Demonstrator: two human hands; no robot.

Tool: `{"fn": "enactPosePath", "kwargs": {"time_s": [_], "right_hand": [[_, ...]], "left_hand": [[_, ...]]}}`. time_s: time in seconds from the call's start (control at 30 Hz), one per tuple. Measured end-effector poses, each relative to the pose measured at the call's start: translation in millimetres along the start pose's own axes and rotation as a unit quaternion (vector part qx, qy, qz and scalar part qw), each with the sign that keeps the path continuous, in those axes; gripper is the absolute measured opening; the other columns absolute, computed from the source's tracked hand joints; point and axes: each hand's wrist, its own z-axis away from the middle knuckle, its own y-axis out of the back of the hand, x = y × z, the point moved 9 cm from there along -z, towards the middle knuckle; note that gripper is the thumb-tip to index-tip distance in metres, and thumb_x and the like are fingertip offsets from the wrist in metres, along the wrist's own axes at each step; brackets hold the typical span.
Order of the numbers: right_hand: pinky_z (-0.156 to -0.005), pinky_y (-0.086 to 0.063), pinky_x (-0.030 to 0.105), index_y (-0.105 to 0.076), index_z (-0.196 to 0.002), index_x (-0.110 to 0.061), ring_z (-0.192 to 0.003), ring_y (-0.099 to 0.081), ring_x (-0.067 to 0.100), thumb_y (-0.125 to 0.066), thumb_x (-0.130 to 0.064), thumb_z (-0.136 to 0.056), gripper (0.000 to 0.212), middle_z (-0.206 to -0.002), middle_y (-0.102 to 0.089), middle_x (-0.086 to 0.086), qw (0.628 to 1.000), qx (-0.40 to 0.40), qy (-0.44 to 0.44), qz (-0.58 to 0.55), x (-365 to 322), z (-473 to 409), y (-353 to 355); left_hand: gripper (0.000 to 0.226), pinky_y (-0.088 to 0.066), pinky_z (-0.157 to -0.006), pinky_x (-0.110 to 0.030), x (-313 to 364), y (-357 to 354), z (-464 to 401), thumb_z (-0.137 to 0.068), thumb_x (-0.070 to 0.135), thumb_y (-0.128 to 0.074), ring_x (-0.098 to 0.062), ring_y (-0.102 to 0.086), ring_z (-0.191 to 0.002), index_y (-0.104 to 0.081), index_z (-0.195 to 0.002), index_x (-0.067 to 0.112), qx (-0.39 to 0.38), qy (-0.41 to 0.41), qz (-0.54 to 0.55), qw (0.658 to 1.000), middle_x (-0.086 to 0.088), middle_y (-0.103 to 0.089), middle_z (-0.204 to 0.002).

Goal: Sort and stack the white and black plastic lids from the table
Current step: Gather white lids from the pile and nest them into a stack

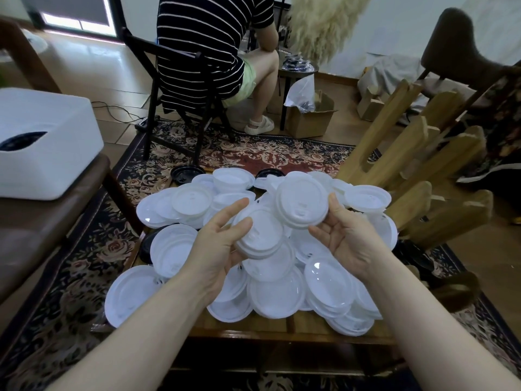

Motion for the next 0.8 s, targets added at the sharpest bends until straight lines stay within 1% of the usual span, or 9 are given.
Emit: {"fn": "enactPosePath", "kwargs": {"time_s": [0.17,0.23,0.3,0.4,0.5,0.6,0.63,0.7,0.8], "right_hand": [[-0.06,-0.059,0.024,-0.066,-0.11,-0.003,-0.079,-0.073,0.017,-0.056,-0.012,-0.093,0.021,-0.097,-0.075,0.01,0.997,-0.05,-0.052,-0.021,13.5,2.0,-8.9],[-0.066,-0.06,0.025,-0.064,-0.118,0.0,-0.09,-0.073,0.021,-0.056,-0.004,-0.092,0.028,-0.109,-0.073,0.014,0.994,-0.078,-0.071,0.0,21.2,3.3,-14.1],[-0.069,-0.06,0.028,-0.06,-0.124,0.0,-0.092,-0.073,0.024,-0.06,-0.002,-0.085,0.039,-0.11,-0.072,0.015,0.991,-0.097,-0.081,0.034,28.1,4.9,-17.9],[-0.067,-0.06,0.032,-0.057,-0.126,-0.006,-0.086,-0.072,0.028,-0.068,-0.007,-0.076,0.051,-0.102,-0.072,0.018,0.984,-0.106,-0.067,0.128,32.2,6.5,-19.5],[-0.063,-0.059,0.034,-0.058,-0.123,-0.011,-0.079,-0.071,0.028,-0.073,-0.012,-0.071,0.054,-0.091,-0.073,0.015,0.974,-0.106,-0.043,0.196,30.8,8.0,-20.5],[-0.06,-0.057,0.032,-0.058,-0.123,-0.013,-0.076,-0.07,0.025,-0.074,-0.011,-0.078,0.047,-0.086,-0.071,0.013,0.96,-0.107,-0.019,0.257,29.7,9.3,-22.5],[-0.059,-0.056,0.031,-0.058,-0.123,-0.013,-0.075,-0.07,0.023,-0.074,-0.011,-0.081,0.044,-0.088,-0.07,0.013,0.954,-0.103,-0.009,0.283,29.8,9.0,-22.4],[-0.061,-0.055,0.028,-0.06,-0.121,-0.016,-0.08,-0.069,0.018,-0.074,-0.014,-0.084,0.04,-0.093,-0.069,0.009,0.939,-0.091,0.018,0.331,28.4,8.0,-21.1],[-0.076,-0.059,0.031,-0.062,-0.123,-0.023,-0.1,-0.069,0.014,-0.073,-0.033,-0.079,0.047,-0.116,-0.066,0.004,0.937,-0.098,0.022,0.335,29.6,7.9,-21.4]], "left_hand": [[0.033,-0.059,-0.081,-0.038,0.7,2.5,-0.5,-0.096,0.012,-0.061,-0.022,-0.071,-0.099,-0.065,-0.124,0.028,0.018,-0.008,0.005,1.0,-0.011,-0.072,-0.116],[0.029,-0.059,-0.078,-0.037,1.4,2.8,-0.5,-0.098,0.013,-0.059,-0.021,-0.071,-0.1,-0.064,-0.123,0.029,0.023,-0.011,0.014,1.0,-0.01,-0.071,-0.117],[0.03,-0.059,-0.075,-0.034,2.1,1.9,0.3,-0.1,0.015,-0.055,-0.019,-0.071,-0.101,-0.062,-0.128,0.026,0.021,-0.013,0.024,0.999,-0.005,-0.072,-0.117],[0.032,-0.06,-0.072,-0.03,2.4,-0.1,1.3,-0.103,0.018,-0.05,-0.017,-0.069,-0.108,-0.06,-0.132,0.024,0.013,-0.011,0.036,0.999,0.0,-0.07,-0.123],[0.034,-0.059,-0.078,-0.033,3.6,-0.3,1.7,-0.101,0.027,-0.052,-0.018,-0.066,-0.115,-0.059,-0.134,0.022,0.012,-0.011,0.035,0.999,0.002,-0.069,-0.128],[0.057,-0.058,-0.081,-0.036,3.3,-2.0,3.8,-0.08,0.034,-0.069,-0.019,-0.068,-0.111,-0.059,-0.135,0.024,0.006,-0.007,0.018,1.0,-0.001,-0.07,-0.126],[0.059,-0.059,-0.08,-0.037,3.5,-1.7,3.7,-0.077,0.03,-0.073,-0.02,-0.069,-0.108,-0.06,-0.134,0.025,0.007,-0.008,0.012,1.0,-0.002,-0.07,-0.124],[0.053,-0.06,-0.078,-0.037,4.2,0.2,2.8,-0.081,0.017,-0.074,-0.02,-0.07,-0.102,-0.061,-0.132,0.025,0.014,-0.013,0.011,1.0,-0.005,-0.07,-0.122],[0.049,-0.06,-0.076,-0.035,4.7,1.6,1.9,-0.085,0.011,-0.071,-0.021,-0.071,-0.099,-0.062,-0.131,0.024,0.013,-0.014,0.013,1.0,-0.006,-0.071,-0.12]]}}
